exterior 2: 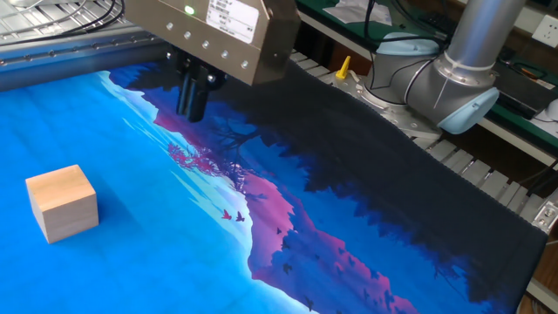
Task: Hold a small block with the gripper and sweep it from left to right on the table
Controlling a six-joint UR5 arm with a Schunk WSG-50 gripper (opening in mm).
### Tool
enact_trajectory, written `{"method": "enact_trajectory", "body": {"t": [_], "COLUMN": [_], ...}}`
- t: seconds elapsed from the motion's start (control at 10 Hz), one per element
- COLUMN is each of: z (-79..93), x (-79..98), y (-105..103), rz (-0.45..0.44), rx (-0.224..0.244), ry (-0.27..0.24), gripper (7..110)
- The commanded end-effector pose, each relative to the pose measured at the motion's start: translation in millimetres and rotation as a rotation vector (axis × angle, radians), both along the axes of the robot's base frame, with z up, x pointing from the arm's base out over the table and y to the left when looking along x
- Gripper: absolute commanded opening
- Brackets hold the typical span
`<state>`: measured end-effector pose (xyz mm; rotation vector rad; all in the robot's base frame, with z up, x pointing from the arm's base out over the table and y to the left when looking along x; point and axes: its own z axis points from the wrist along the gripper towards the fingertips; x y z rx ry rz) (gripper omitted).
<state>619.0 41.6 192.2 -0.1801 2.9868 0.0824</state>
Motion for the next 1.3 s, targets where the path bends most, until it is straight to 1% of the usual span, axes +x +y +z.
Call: {"method": "enact_trajectory", "body": {"t": [0.0,0.1,0.2,0.3,0.4,0.5,0.6,0.7,0.9,1.0,1.2], "z": [-0.7,-1.1,-0.9,-0.2,0.0,0.3,1.1,-1.5,-8.9,-13.5,-19.9], "x": [-17.2,-21.7,-21.6,-12.4,-10.5,-9.8,2.4,15.2,24.8,31.3,38.5], "y": [-7.1,-8.7,-4.8,-4.8,-4.5,-0.7,2.4,-6.5,-26.1,-42.1,-54.3], "rz": [-0.032,-0.070,-0.115,-0.120,-0.112,-0.098,-0.091,-0.058,-0.027,-0.027,-0.008], "rx": [-0.022,-0.025,-0.005,-0.002,-0.001,0.012,0.033,0.017,-0.032,-0.076,-0.113], "ry": [0.071,0.091,0.093,0.057,0.049,0.046,0.012,0.002,0.018,0.018,0.028], "gripper": [7,7,7,7,7,7,7,7,7,7,7]}}
